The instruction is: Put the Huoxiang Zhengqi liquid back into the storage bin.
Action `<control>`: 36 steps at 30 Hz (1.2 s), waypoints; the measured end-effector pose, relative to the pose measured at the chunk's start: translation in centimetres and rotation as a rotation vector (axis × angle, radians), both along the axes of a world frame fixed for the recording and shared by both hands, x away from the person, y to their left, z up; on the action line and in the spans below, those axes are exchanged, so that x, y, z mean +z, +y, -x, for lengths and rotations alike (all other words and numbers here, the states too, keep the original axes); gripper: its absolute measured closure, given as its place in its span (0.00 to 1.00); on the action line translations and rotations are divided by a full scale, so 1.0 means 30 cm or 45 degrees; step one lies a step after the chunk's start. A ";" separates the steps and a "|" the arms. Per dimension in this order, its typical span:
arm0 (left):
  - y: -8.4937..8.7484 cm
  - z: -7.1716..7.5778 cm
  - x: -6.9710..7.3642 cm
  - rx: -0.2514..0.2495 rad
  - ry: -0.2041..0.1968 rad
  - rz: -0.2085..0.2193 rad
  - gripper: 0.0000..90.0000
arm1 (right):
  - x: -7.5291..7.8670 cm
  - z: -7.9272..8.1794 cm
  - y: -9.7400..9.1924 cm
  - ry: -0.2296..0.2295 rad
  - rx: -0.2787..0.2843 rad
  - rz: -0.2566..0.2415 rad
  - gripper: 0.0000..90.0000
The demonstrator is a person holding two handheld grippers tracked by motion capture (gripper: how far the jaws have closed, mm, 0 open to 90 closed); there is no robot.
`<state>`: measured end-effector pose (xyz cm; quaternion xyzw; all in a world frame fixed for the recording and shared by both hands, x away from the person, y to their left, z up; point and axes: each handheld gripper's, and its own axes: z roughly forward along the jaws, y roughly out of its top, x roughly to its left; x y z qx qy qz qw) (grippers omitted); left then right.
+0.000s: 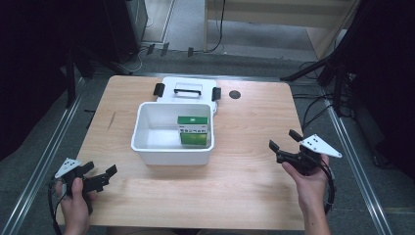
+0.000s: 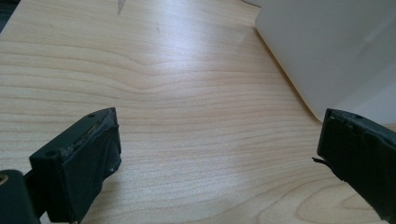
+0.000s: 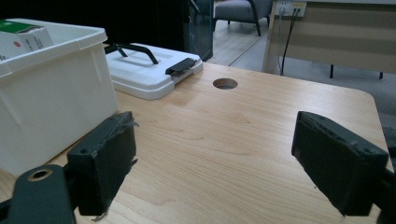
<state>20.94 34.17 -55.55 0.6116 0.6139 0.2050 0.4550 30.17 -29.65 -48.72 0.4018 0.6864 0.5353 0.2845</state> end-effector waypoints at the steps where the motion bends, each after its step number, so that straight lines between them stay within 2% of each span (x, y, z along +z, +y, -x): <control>1: 0.000 0.000 0.000 0.001 0.000 -0.001 0.01 | -0.007 0.009 -0.008 -0.012 -0.014 -0.002 0.15; 6: -0.001 0.000 0.000 0.002 -0.001 0.002 0.01 | -0.042 0.048 -0.053 -0.070 -0.087 -0.028 0.14; 10: 0.000 0.000 0.000 0.001 0.002 0.001 0.01 | -0.069 0.071 -0.071 -0.084 -0.173 0.022 0.14; 17: 0.000 0.000 0.001 0.001 0.003 0.000 0.01 | -0.125 0.118 -0.100 -0.060 -0.173 -0.017 0.14; 22: 0.000 0.000 0.000 0.001 0.003 0.001 0.01 | -0.161 0.155 -0.120 -0.033 -0.179 -0.014 0.15; 28: 0.000 0.000 0.000 0.003 0.004 0.001 0.01 | -0.177 0.196 -0.141 -0.020 -0.171 0.000 0.15; 36: 0.000 0.000 0.000 0.004 0.003 0.005 0.01 | -0.190 0.241 -0.153 -0.032 -0.173 0.013 0.16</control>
